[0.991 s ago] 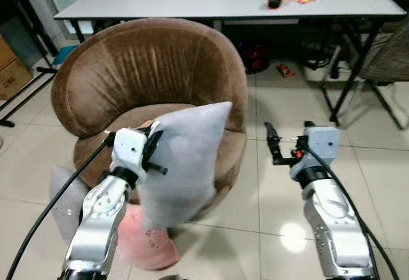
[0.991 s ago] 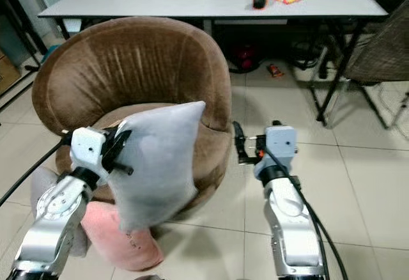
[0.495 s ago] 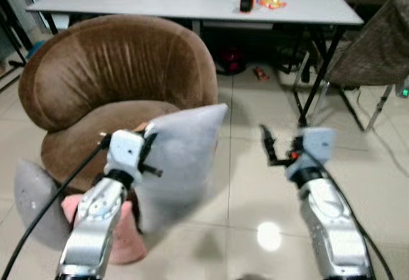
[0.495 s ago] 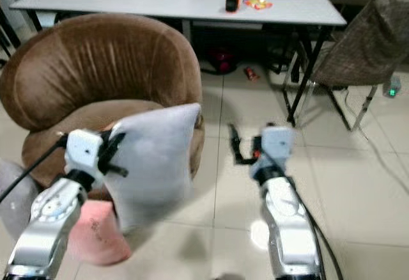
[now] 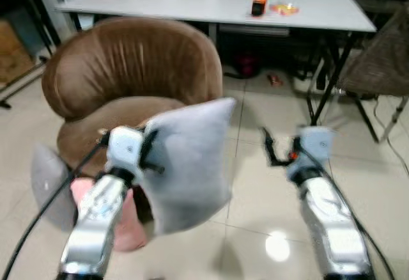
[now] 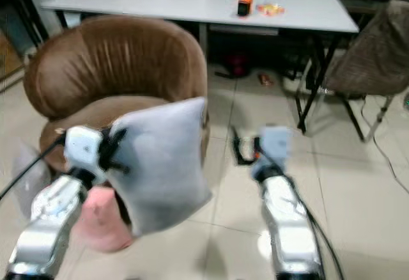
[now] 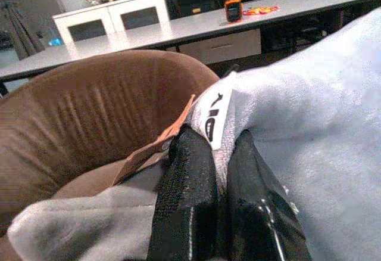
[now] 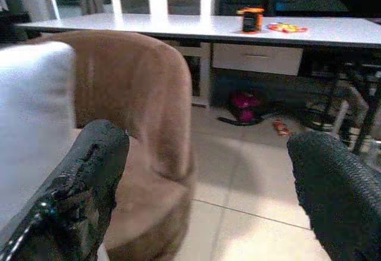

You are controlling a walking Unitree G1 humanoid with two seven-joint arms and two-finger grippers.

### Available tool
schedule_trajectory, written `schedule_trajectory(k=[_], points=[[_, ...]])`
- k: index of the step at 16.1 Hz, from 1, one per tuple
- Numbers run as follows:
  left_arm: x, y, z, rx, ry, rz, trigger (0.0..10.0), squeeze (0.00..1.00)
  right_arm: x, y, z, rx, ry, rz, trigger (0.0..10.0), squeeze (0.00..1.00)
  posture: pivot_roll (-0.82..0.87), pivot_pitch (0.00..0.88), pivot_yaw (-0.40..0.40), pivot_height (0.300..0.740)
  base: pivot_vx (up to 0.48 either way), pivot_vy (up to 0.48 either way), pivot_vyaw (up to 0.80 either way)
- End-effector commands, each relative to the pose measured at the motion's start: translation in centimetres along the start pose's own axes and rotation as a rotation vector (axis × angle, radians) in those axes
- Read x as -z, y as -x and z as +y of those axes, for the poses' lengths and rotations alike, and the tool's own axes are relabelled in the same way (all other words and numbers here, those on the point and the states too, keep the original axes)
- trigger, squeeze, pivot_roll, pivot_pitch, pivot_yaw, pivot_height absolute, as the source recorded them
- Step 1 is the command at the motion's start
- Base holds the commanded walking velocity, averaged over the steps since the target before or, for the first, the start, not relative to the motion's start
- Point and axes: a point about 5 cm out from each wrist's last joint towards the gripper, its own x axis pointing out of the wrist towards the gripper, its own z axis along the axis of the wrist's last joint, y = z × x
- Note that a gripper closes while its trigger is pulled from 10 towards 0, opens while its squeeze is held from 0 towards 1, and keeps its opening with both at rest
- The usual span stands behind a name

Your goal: Move the pillow to the sofa from floor

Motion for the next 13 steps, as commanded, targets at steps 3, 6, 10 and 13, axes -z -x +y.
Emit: schedule_trajectory(k=[3,6,10,13], points=[[-1.36,-0.54,0.28,0.005,-0.013,-0.059,10.0,0.00,-0.07,0.01,-0.56,0.027,0.001,0.007,10.0,0.00,-0.11,0.000,0.052,0.740,0.416,0.000,0.00],[-1.37,-0.53,0.26,0.012,-0.015,-0.058,10.0,0.00,-0.14,-0.10,-0.70,0.040,0.025,0.006,10.0,0.00,-0.11,0.000,0.049,0.740,0.434,0.000,0.00],[-1.40,-0.44,0.45,0.007,-0.024,-0.059,10.0,0.00,-0.26,-0.24,-0.15,0.001,0.036,-0.001,10.0,0.00,-0.10,0.000,0.042,0.740,0.441,0.000,0.75],[-1.40,-0.44,0.69,-0.001,-0.033,-0.056,10.0,0.00,-0.28,-0.55,-0.31,0.015,0.030,0.000,10.0,0.00,-0.09,0.000,0.039,0.740,0.437,0.000,0.00]])
